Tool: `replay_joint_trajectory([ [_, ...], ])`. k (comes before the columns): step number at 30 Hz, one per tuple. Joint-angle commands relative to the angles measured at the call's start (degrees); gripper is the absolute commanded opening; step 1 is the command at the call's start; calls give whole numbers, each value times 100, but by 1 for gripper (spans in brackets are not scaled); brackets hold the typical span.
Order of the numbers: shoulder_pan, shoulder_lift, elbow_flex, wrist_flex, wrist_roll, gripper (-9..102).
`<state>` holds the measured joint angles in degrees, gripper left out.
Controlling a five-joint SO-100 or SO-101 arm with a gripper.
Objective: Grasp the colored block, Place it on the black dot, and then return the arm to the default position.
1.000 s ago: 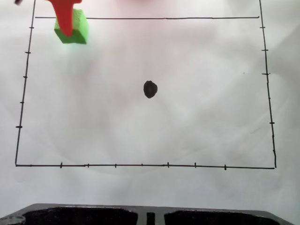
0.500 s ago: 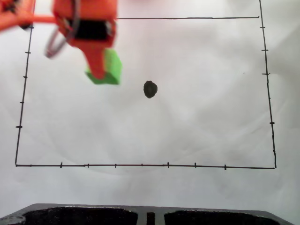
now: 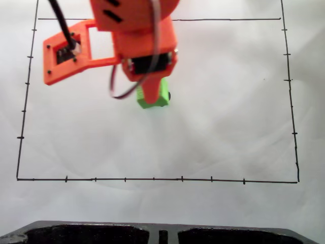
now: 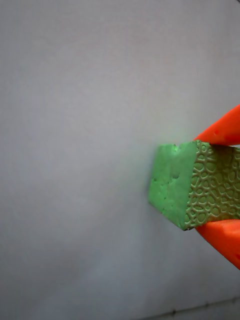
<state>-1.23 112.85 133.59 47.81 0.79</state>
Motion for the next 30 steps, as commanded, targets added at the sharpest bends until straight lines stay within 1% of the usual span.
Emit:
replay_joint_trajectory([
  [1, -88, -35, -220, -97, -9, 10],
  [10, -229, -211, -202, -220, 18, 11],
  [16, -281, -70, -185, -44, -26, 11],
  [21, -281, 334, -158, 316, -141, 20],
  [27, -220, 791, -149, 633, -255, 40],
  [30, -193, 1107, -202, 888, -255, 44],
])
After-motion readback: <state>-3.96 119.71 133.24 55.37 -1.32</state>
